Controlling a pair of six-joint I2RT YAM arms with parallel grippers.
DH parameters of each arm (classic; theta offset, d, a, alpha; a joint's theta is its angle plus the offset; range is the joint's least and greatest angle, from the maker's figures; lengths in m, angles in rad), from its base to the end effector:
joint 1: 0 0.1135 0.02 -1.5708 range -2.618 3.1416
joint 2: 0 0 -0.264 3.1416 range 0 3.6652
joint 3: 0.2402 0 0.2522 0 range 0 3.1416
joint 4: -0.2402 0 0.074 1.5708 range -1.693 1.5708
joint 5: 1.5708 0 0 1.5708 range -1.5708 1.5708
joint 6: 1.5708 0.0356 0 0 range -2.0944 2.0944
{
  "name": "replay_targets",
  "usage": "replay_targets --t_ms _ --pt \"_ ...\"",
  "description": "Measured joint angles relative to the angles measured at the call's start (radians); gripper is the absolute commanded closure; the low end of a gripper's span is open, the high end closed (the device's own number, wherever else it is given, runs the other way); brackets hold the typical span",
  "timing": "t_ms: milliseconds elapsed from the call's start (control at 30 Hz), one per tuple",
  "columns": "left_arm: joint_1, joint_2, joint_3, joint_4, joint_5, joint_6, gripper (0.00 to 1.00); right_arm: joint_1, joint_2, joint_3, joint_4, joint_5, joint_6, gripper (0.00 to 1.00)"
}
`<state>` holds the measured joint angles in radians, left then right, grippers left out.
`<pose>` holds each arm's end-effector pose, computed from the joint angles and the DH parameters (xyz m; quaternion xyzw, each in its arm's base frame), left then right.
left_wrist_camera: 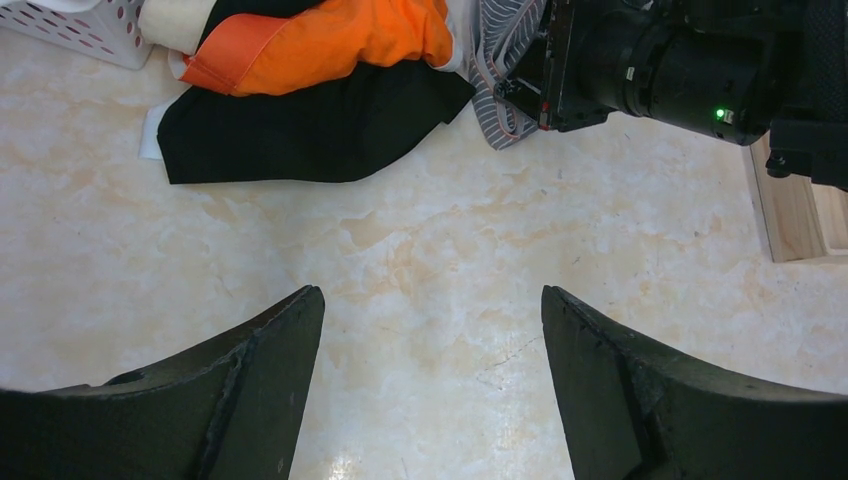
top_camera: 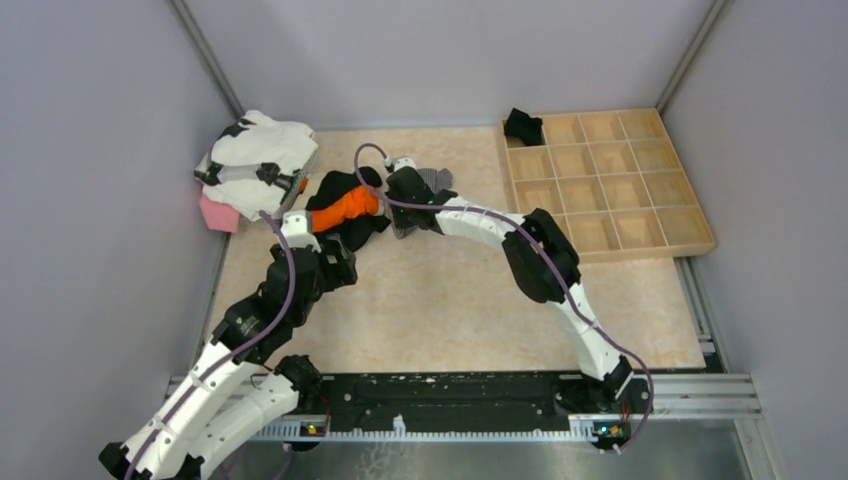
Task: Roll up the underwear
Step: Move the underwear to the center of the board.
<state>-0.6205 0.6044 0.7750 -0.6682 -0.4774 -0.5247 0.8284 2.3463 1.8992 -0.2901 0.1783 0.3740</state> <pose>0.1127 -0.0604 0.3138 -0.0807 0.8399 -0.0983 0.5276 0.3646 0.3880 0.1769 -0.1700 0.8955 0.1609 0.3786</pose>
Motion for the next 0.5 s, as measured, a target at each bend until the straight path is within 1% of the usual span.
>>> replay_targets --t_ms 100,200,333,433,467,500 --pt "0.000 0.000 -0.001 0.000 0.000 0.000 0.14 0.000 -0.039 -0.088 0.056 -0.017 -0.007 1.00" --pt "0.000 0.000 -0.002 0.001 0.001 0.000 0.14 0.000 -0.151 -0.255 0.092 -0.049 -0.002 1.00" --pt "0.000 0.000 -0.020 0.006 0.009 -0.015 0.15 0.016 -0.389 -0.539 0.130 -0.081 0.031 1.00" --pt "0.000 -0.008 -0.071 0.035 0.039 -0.043 0.16 0.080 -0.575 -0.719 0.135 -0.062 0.063 1.00" --pt "0.000 -0.011 -0.092 0.045 0.056 -0.049 0.17 0.112 -0.625 -0.769 0.138 -0.050 0.076 0.96" --pt "0.000 -0.013 -0.114 0.058 0.075 -0.055 0.17 0.150 -0.674 -0.825 0.144 -0.038 0.094 0.89"
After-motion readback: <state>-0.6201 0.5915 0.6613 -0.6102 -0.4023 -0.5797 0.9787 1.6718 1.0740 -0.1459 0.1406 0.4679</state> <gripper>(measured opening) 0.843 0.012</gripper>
